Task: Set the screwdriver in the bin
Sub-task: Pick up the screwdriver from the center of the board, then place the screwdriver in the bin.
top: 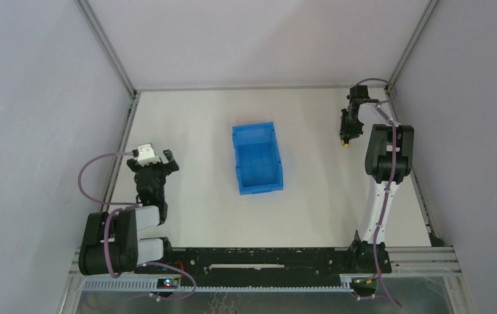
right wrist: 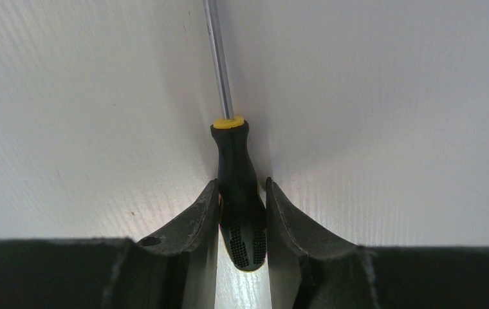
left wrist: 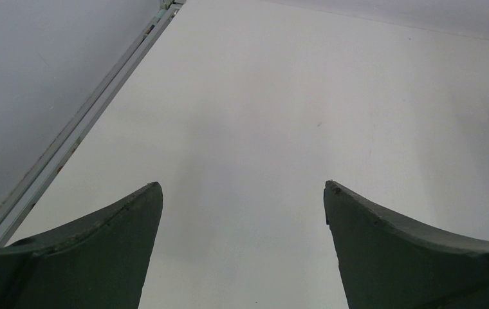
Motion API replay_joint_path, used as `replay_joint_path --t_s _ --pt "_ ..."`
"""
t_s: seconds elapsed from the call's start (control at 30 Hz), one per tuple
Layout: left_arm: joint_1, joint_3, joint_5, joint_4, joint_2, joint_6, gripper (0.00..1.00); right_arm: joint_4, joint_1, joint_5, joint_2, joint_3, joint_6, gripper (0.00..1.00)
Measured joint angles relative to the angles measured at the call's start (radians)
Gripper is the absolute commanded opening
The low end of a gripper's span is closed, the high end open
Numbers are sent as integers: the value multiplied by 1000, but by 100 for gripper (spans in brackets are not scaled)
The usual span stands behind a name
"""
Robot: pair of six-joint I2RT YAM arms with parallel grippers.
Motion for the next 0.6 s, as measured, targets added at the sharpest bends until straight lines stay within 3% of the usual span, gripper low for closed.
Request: replay_joint_path --t_s 0.2,0.6 --pt "0 0 0 0 0 0 100 -7 2 7 -53 -11 0 16" --pt "0 0 0 0 0 0 100 -108 60 61 -405 54 8 15"
